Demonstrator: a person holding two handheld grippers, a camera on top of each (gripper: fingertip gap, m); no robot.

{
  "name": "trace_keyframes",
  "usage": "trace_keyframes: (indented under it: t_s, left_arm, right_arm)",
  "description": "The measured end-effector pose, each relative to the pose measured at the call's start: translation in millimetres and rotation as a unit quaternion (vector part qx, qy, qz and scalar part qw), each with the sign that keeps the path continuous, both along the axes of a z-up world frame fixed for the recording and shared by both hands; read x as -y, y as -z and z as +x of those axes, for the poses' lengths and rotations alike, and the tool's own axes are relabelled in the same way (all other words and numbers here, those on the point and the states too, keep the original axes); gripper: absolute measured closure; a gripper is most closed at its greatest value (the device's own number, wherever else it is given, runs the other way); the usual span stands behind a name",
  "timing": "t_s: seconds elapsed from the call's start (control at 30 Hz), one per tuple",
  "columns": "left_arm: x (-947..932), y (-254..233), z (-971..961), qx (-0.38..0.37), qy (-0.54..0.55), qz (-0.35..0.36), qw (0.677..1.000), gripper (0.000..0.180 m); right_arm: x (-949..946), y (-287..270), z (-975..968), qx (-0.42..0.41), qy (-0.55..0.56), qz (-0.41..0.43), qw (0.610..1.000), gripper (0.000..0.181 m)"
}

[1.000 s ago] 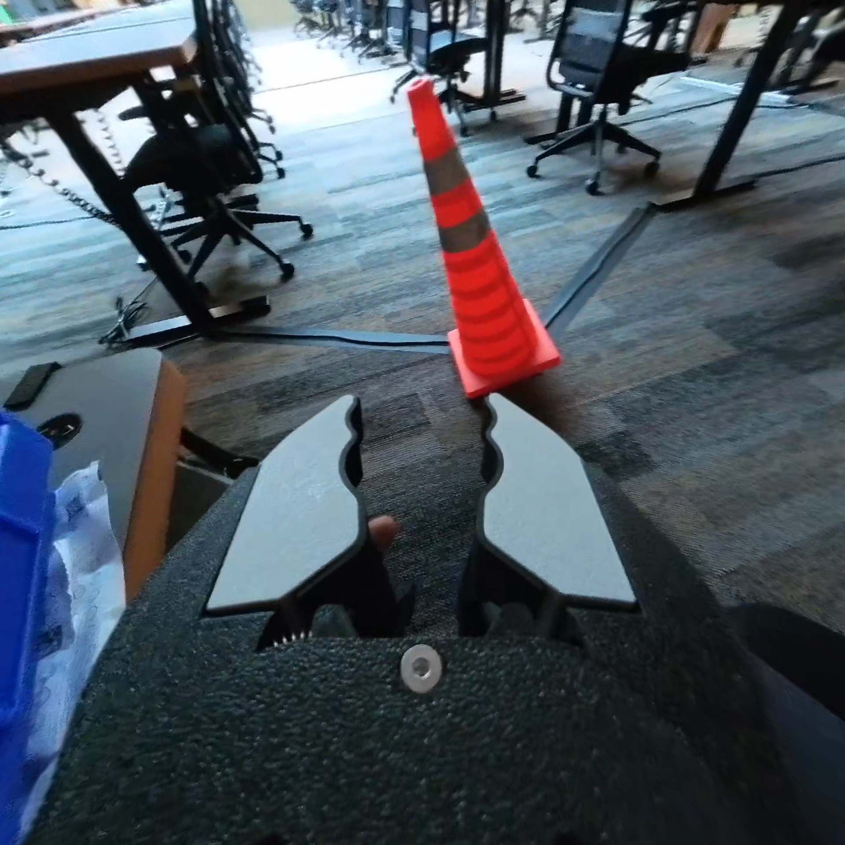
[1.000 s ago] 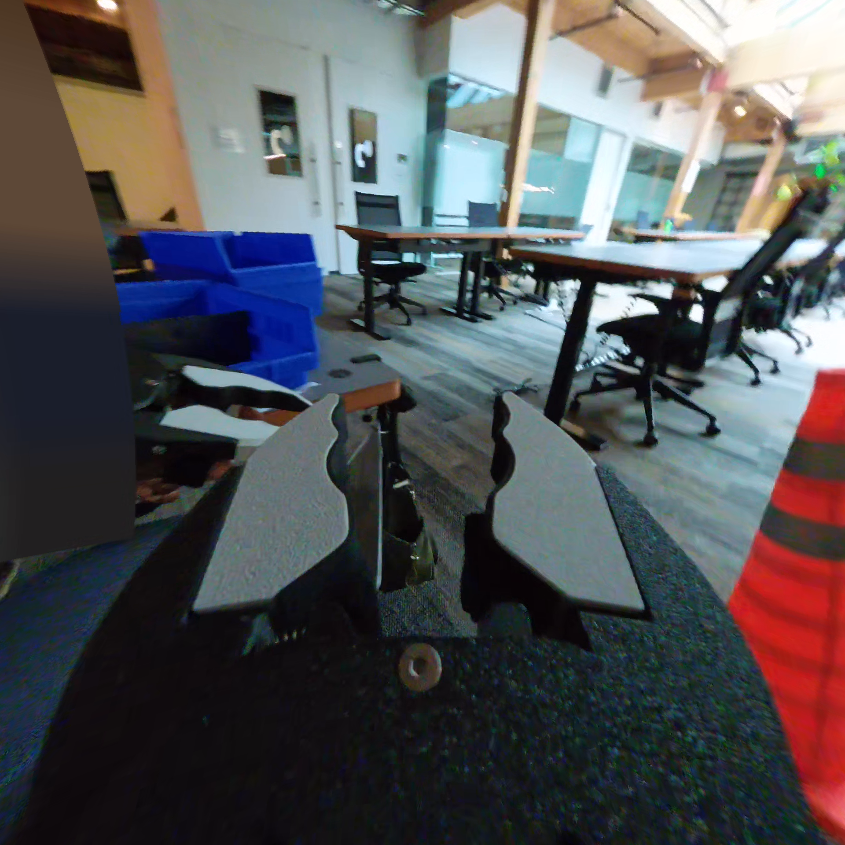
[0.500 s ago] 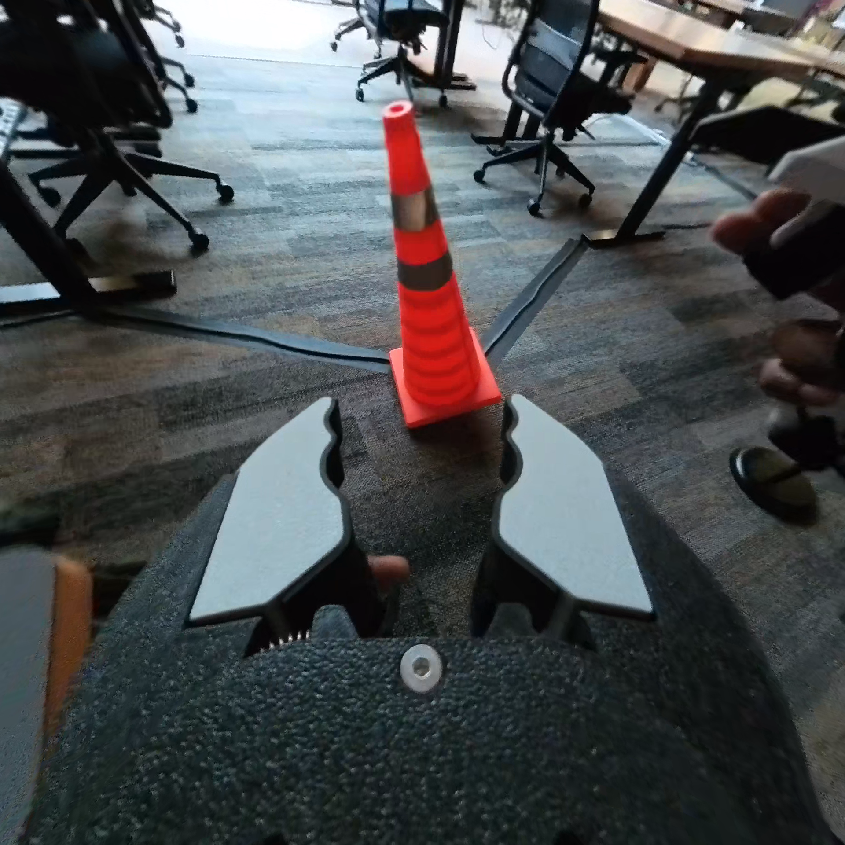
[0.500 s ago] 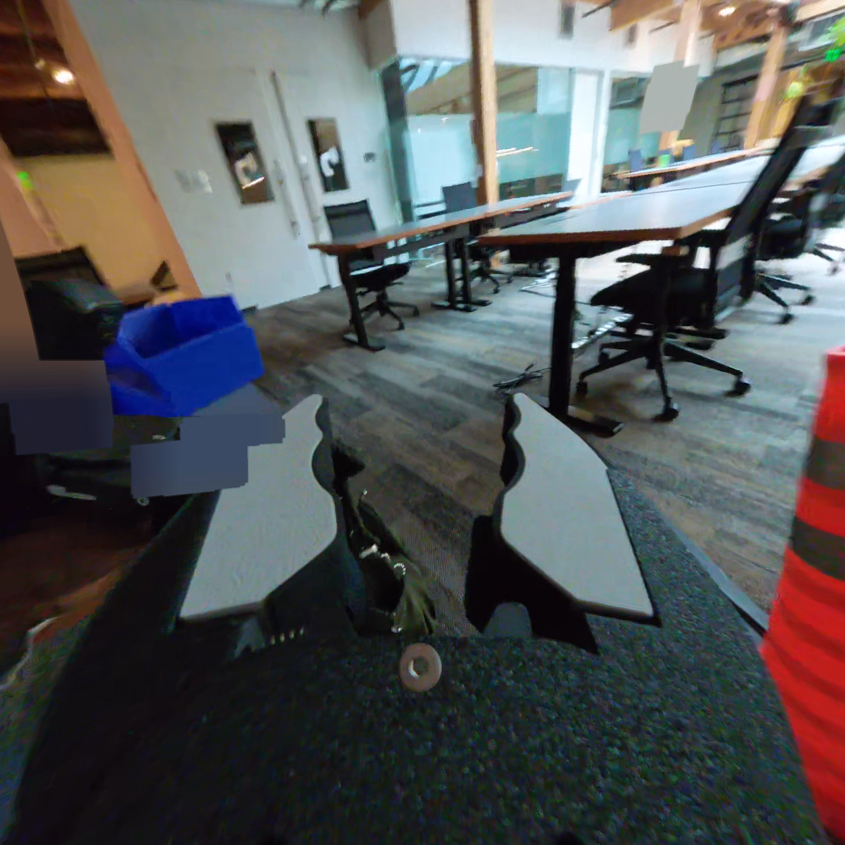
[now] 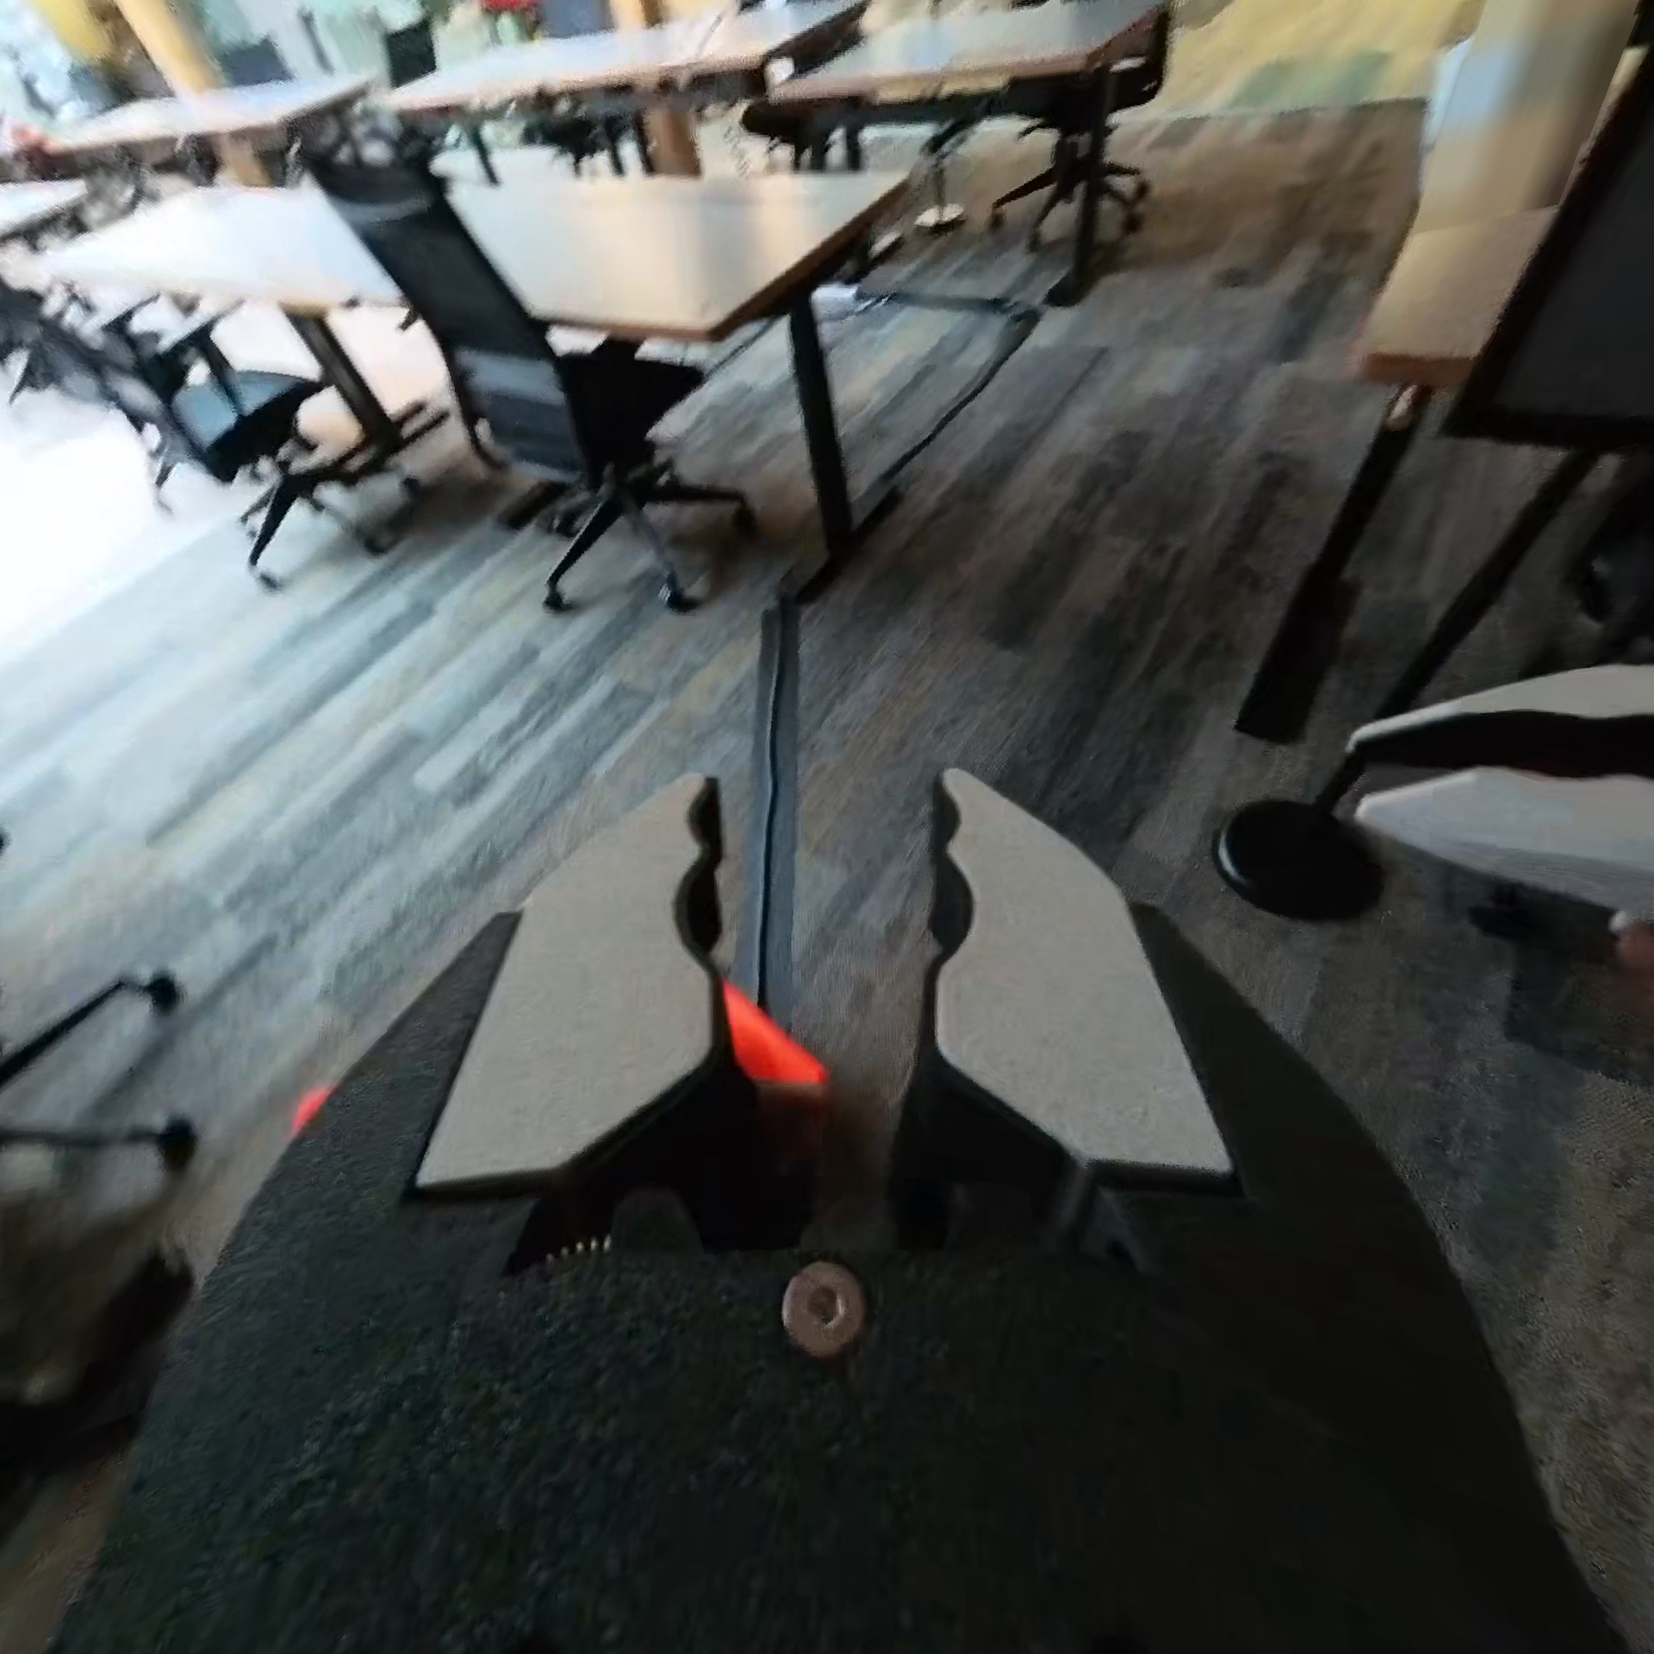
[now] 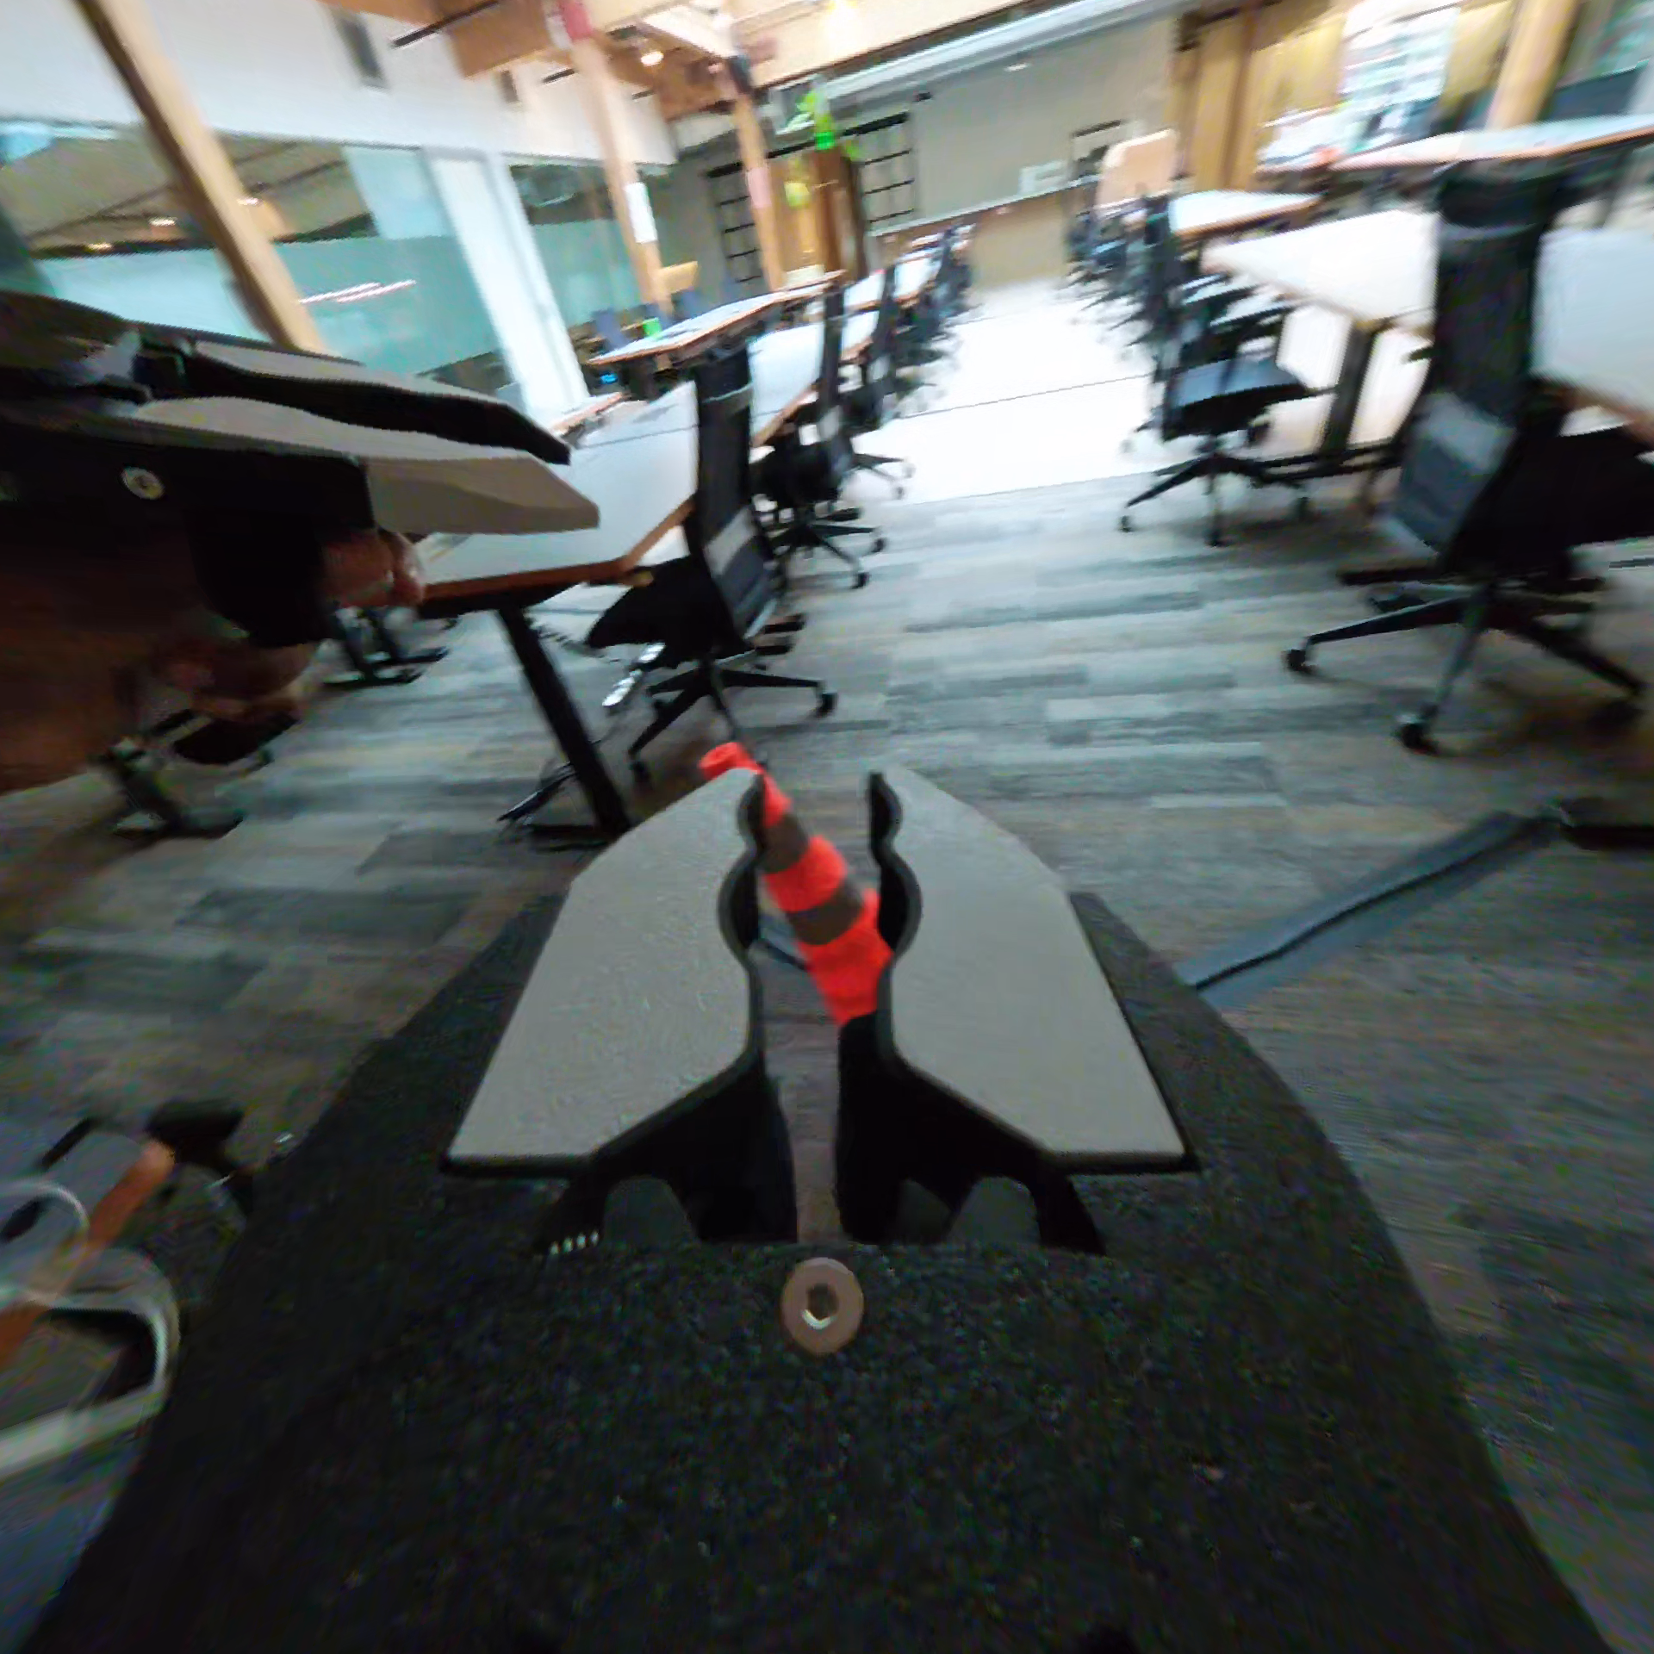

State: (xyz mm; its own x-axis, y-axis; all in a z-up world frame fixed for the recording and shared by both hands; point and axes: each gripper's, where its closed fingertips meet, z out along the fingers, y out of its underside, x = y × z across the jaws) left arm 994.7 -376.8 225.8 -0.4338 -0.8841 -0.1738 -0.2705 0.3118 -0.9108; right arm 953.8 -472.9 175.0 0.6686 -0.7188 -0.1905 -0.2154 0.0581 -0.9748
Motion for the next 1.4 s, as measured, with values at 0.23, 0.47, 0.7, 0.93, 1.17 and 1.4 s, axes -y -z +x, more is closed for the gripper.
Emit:
trace_keyframes:
  t_s: [0.23,0.47,0.7,0.93,1.17,1.4]
  left_arm:
    - [129.7,-79.0,87.6,0.021,0.168,-0.063,0.983,0.180]
    - [188.6,-62.0,194.9,-0.017,0.244,-0.052,0.968,0.162]
    - [256.8,-69.5,368.5,-0.014,0.302,-0.057,0.952,0.151]
    - [388.1,-74.0,533.2,-0.072,0.362,-0.131,0.920,0.102]
    - [580.4,-44.2,667.5,-0.058,0.429,-0.055,0.900,0.065]
    - [761.2,-89.6,830.1,-0.027,0.467,-0.023,0.883,0.049]
  right_arm:
    - [148.3,-87.9,63.5,0.067,0.214,-0.015,0.974,0.175]
    - [219.4,-69.5,147.3,-0.010,0.277,-0.087,0.957,0.163]
    - [268.6,-99.8,313.5,-0.007,0.335,-0.193,0.922,0.143]
    - [364.2,-125.2,465.1,-0.036,0.397,-0.230,0.888,0.129]
    - [536.6,-98.7,569.8,-0.076,0.500,-0.225,0.833,0.102]
    - [709.7,-121.4,742.3,-0.072,0.510,-0.159,0.843,0.103]
